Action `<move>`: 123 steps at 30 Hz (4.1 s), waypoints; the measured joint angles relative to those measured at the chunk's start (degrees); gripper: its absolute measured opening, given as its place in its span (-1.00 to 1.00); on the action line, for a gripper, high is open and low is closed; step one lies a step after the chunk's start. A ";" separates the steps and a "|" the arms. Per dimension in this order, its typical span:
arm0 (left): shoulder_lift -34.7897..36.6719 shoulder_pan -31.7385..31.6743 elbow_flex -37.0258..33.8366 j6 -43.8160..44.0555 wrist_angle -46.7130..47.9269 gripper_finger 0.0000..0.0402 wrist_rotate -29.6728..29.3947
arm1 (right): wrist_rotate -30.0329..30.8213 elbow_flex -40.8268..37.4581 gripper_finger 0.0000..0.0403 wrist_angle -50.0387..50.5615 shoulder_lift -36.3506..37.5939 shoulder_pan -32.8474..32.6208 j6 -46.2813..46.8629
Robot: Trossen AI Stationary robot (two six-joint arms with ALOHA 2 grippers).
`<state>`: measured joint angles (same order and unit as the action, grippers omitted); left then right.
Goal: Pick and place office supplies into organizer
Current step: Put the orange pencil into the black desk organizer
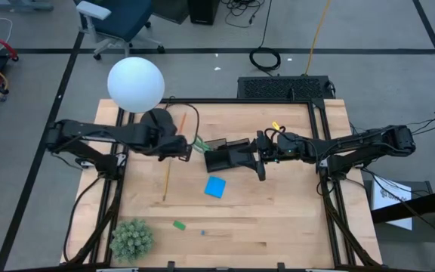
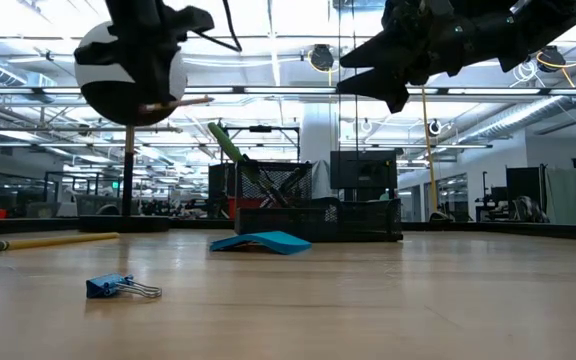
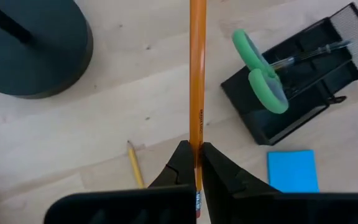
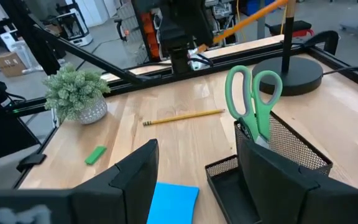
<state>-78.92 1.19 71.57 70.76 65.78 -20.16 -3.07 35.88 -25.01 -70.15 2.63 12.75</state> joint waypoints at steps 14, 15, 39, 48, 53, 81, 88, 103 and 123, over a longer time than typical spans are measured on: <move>2.88 1.12 -0.02 -2.83 -8.96 -1.00 5.36 | -0.02 0.00 0.08 -7.21 0.00 0.00 4.81; 2.93 1.25 -0.02 -3.18 -9.85 -1.00 5.91 | -0.01 0.00 0.08 -8.65 0.00 0.00 7.58; 12.82 2.27 -0.06 -4.62 -22.88 -1.00 10.79 | -0.30 0.00 0.08 -21.01 0.03 -0.51 14.82; 13.46 2.27 -0.02 -4.60 -33.07 -1.00 15.52 | -1.53 3.06 0.08 -18.96 0.15 -1.03 0.17; 13.44 2.27 -0.02 -4.26 -34.95 -1.00 15.96 | -1.53 8.97 0.08 -9.92 0.13 -1.03 -8.83; 13.18 2.27 -0.02 1.85 -46.23 -1.00 21.66 | 33.32 24.61 0.08 9.21 -1.04 -14.05 -85.04; 10.42 2.27 -0.02 3.98 -50.27 -1.00 25.11 | 33.21 24.59 0.08 0.12 -3.72 -14.88 -98.81; 3.36 2.27 -0.04 7.74 -62.02 -1.00 30.23 | 31.32 24.59 0.08 -3.73 -6.95 -16.40 -99.40; -2.15 1.31 -0.01 10.79 -71.26 -1.00 32.73 | 30.01 24.59 0.01 -3.70 -6.93 -16.24 -96.84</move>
<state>-81.06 2.50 71.56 81.56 -5.48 12.57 26.94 60.47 -28.71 -77.08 -13.61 -84.08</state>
